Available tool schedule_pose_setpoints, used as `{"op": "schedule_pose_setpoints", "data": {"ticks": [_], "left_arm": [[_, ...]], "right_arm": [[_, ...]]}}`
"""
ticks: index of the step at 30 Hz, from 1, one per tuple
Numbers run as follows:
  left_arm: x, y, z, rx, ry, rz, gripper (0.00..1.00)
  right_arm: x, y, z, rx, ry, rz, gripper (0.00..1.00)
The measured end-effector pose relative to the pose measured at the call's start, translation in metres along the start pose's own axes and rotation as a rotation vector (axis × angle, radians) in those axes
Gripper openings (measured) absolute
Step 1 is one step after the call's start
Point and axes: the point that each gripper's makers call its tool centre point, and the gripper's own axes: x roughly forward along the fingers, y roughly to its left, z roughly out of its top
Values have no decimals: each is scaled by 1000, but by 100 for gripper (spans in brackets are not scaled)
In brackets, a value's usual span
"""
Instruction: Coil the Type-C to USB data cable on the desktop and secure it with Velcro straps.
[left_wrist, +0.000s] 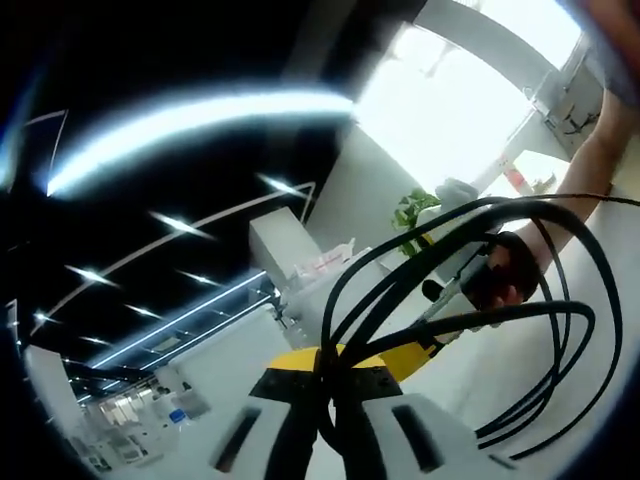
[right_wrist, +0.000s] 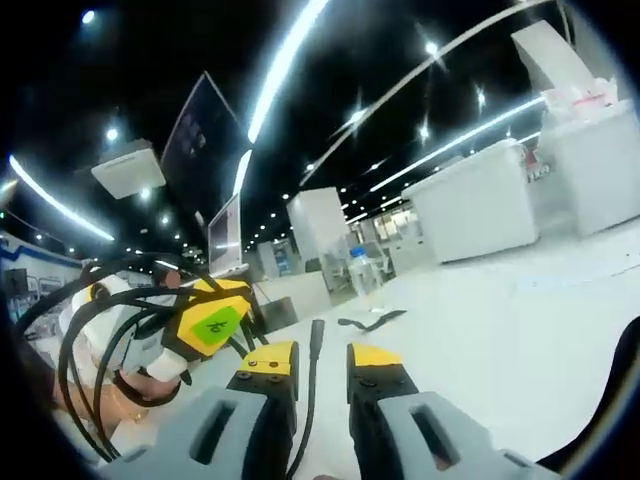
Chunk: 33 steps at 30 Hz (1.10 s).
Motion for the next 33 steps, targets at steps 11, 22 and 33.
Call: {"op": "schedule_pose_setpoints", "data": {"ticks": [11, 22, 33], "left_arm": [[0, -8, 3, -14, -11, -30, 5], [0, -16, 6, -88, -30, -78, 5], [2, -23, 9, -124, -48, -114, 5]], "right_arm": [[7, -8, -2, 4, 24, -34, 5], [-34, -22, 40, 19, -125, -105, 4], [-34, 22, 75, -61, -225, -13, 4]]}}
